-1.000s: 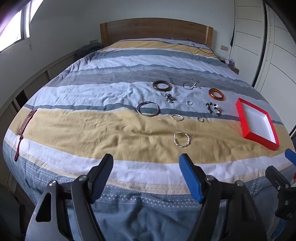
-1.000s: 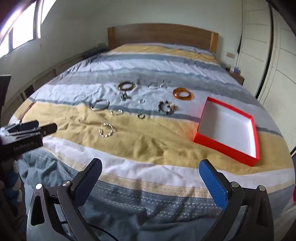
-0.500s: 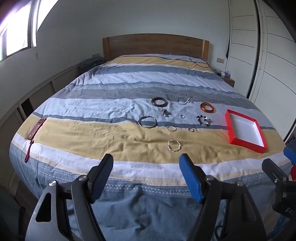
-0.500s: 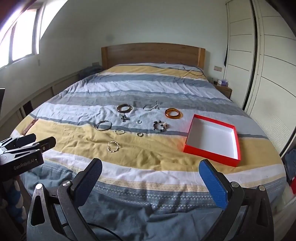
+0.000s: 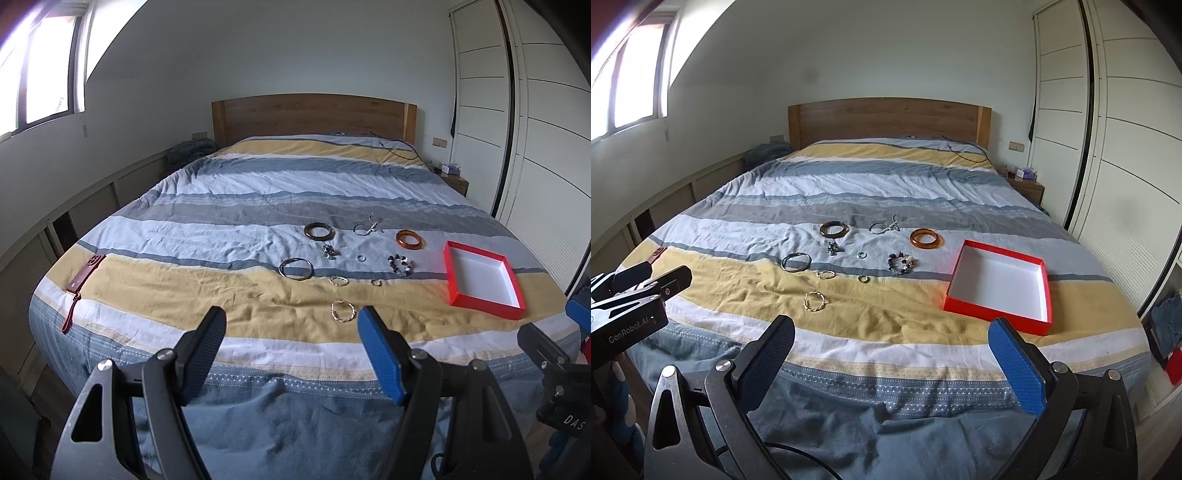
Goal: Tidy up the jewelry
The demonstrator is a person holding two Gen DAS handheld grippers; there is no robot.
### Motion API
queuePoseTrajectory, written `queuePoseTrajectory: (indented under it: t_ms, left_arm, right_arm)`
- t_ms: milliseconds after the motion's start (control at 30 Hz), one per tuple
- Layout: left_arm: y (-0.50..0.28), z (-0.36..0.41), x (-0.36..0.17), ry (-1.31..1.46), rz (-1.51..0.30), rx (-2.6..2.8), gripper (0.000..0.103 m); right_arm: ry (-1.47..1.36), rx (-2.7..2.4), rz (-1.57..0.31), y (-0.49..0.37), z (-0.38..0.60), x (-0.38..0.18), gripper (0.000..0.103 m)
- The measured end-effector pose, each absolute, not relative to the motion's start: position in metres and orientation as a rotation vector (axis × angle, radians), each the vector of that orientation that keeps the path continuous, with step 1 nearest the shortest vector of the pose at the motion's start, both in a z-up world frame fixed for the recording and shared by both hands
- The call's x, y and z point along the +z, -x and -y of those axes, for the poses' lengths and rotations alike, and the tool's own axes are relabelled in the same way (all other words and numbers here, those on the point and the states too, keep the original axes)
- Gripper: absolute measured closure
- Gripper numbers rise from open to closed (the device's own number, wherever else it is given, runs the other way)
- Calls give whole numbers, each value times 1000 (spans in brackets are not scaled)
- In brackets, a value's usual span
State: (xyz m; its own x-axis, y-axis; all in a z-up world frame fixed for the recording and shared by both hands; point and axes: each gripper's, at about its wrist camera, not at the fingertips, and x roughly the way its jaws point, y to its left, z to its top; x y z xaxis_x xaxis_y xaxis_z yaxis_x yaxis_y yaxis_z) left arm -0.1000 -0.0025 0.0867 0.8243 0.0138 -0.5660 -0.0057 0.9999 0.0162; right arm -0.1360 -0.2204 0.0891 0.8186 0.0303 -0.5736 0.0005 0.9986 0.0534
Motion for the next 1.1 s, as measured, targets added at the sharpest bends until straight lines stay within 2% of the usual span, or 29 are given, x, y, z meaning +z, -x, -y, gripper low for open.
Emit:
queuePoseTrajectory:
  t_ms: [500,833,1033,1100]
  left_arm:
    - [85,-1,76,-12,-629,34,31]
    - [52,-6,41,-35,-757,63,31]
    - [32,-1,21,-32,-803,35,31]
    - [21,1,11,-27,-830,17,31]
  right_arm:
    - [-21,-15,-582,132,208,75,0]
    - [-70,53,-630,102,215,45,1]
    - [-126,95,-690,82,223,19,16]
    - [-131,107,-711,75,223,10,18]
